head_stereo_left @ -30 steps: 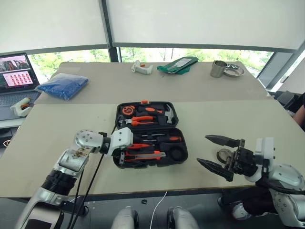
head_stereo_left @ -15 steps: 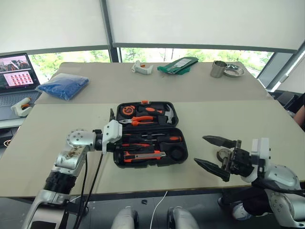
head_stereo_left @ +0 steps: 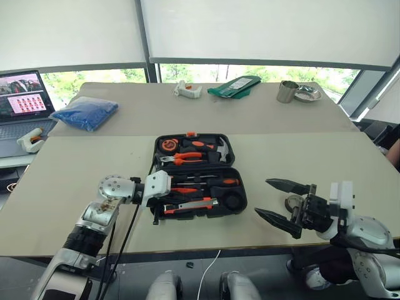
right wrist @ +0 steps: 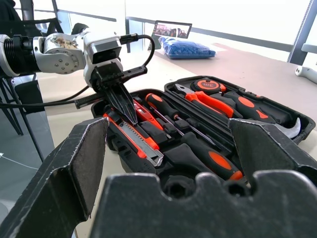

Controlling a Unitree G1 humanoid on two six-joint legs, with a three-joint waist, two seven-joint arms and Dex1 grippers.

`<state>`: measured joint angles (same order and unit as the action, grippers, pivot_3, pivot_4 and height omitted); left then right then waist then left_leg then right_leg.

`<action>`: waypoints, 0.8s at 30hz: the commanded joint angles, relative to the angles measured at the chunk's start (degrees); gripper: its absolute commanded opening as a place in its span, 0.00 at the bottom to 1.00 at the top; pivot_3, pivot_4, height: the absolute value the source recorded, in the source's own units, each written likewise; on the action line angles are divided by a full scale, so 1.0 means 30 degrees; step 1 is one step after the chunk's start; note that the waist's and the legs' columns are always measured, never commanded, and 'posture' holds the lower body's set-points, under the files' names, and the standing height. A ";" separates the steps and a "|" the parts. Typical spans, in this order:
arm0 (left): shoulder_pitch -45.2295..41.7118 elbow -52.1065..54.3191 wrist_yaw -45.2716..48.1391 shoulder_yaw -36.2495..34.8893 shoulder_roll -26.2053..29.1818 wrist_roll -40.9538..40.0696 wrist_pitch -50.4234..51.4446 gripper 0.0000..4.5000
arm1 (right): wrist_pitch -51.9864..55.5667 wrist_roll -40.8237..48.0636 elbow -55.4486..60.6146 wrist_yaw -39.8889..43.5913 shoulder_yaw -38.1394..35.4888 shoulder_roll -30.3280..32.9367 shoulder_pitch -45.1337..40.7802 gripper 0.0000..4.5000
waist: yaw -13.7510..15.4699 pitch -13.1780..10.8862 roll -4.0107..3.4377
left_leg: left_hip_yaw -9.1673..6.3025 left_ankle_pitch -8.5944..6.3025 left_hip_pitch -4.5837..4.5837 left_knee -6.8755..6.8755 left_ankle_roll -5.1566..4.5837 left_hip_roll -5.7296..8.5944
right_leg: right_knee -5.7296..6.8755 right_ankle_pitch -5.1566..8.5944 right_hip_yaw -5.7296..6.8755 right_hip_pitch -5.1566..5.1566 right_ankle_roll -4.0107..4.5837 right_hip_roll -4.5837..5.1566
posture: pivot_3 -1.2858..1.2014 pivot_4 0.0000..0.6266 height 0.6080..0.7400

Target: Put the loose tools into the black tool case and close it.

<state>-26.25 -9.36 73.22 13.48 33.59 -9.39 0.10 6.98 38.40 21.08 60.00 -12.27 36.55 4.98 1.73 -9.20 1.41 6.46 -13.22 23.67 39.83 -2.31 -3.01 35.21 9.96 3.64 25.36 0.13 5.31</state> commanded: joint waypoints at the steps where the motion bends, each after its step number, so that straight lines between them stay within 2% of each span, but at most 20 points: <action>1: 0.0581 -0.0276 -0.0268 0.1751 0.0400 0.1887 0.1959 0.01 | 0.0015 0.0078 0.0244 0.0082 -0.0299 0.0165 -0.0171 1.00 | 0.0046 0.0017 -0.0022 | -0.0007 -0.0003 -0.0052 -0.0007 0.0000 -0.0001 | -0.0017 0.0002 0.0007 -0.0050 -0.0001 -0.0001 | 0.52 0.24 1.00; 4: 0.0836 -0.0107 -0.0047 0.2164 0.0006 0.1538 0.2223 0.01 | 0.0662 0.0543 0.0524 -0.0160 -0.0205 0.0147 -0.0117 1.00 | 0.0096 0.0092 -0.0116 | -0.0010 -0.0092 -0.0141 -0.0022 0.0129 -0.0015 | -0.0036 0.0008 0.0002 -0.0118 -0.0002 0.0025 | 0.52 0.24 1.00; 9: 0.0474 -0.1119 -0.0418 0.2212 -0.0449 0.1856 0.2133 0.01 | 0.0946 0.0507 0.0865 -0.0389 -0.0066 0.0004 -0.0196 1.00 | 0.0162 0.0202 -0.0255 | -0.0012 -0.0098 -0.0141 -0.0026 0.0127 0.0004 | -0.0037 0.0008 -0.0002 -0.0117 -0.0003 0.0031 | 0.52 0.24 1.00; 13: 0.0343 -0.1772 -0.0489 0.0934 -0.1175 0.0636 -0.0037 0.01 | 0.0689 0.0347 0.0953 -0.0556 -0.0674 0.0096 0.0214 1.00 | 0.0192 0.0236 -0.0298 | -0.0017 -0.0098 -0.0143 -0.0024 0.0127 0.0022 | -0.0040 0.0010 0.0000 -0.0124 -0.0005 0.0033 | 0.52 0.24 1.00; 16: 0.0679 -0.1114 -0.0067 -0.0871 -0.1714 -0.1705 -0.0457 0.01 | 0.0185 0.0145 0.0976 -0.0753 -0.1933 0.0150 0.1275 1.00 | 0.0198 0.0232 -0.0291 | -0.0026 -0.0096 -0.0119 -0.0022 0.0126 0.0014 | -0.0042 0.0010 -0.0001 -0.0111 -0.0006 0.0040 | 0.52 0.24 1.00; 18: 0.1186 -0.0215 0.1151 -0.1999 -0.1705 -0.3565 -0.1182 0.12 | -0.0314 0.0005 0.0849 -0.0725 -0.3171 0.0096 0.2422 1.00 | 0.0174 0.0223 -0.0278 | -0.0033 -0.0096 -0.0082 -0.0024 0.0121 0.0018 | -0.0045 0.0010 -0.0006 -0.0087 -0.0008 0.0047 | 0.52 0.24 1.00; 19: 0.1422 0.0175 0.1528 -0.2413 -0.1630 -0.4222 -0.1349 0.14 | -0.0516 0.0024 0.0757 -0.0612 -0.3744 0.0051 0.2991 1.00 | 0.0156 0.0220 -0.0273 | -0.0032 -0.0080 -0.0049 -0.0022 0.0087 0.0015 | -0.0047 0.0009 -0.0001 -0.0064 -0.0009 0.0042 | 0.52 0.24 1.00; 20: 0.1602 0.0511 0.1674 -0.2936 -0.1542 -0.4935 -0.1060 0.24 | -0.0923 -0.0133 0.0586 -0.0444 -0.4330 -0.0008 0.3616 1.00 | 0.0144 0.0220 -0.0273 | -0.0035 -0.0030 -0.0015 -0.0024 -0.0009 0.0015 | -0.0052 0.0015 0.0003 -0.0036 -0.0017 0.0038 | 0.52 0.24 1.00; 24: 0.1867 0.1303 0.1443 -0.4588 -0.1045 -0.6466 -0.0344 0.55 | -0.3303 -0.1502 -0.0867 -0.0476 -0.6261 -0.0805 0.5666 1.00 | 0.0148 0.0217 -0.0269 | -0.0041 -0.0045 0.0005 -0.0029 -0.0059 0.0021 | -0.0057 0.0058 0.0005 -0.0028 -0.0043 0.0022 | 0.52 0.24 1.00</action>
<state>-20.62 -8.14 77.87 2.93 29.43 -25.50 -1.93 1.79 35.76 19.90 58.82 -27.25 35.46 20.65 2.17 -8.55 0.60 6.33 -13.36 23.68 39.74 -2.49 -2.95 35.02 10.14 3.65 25.27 0.00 5.37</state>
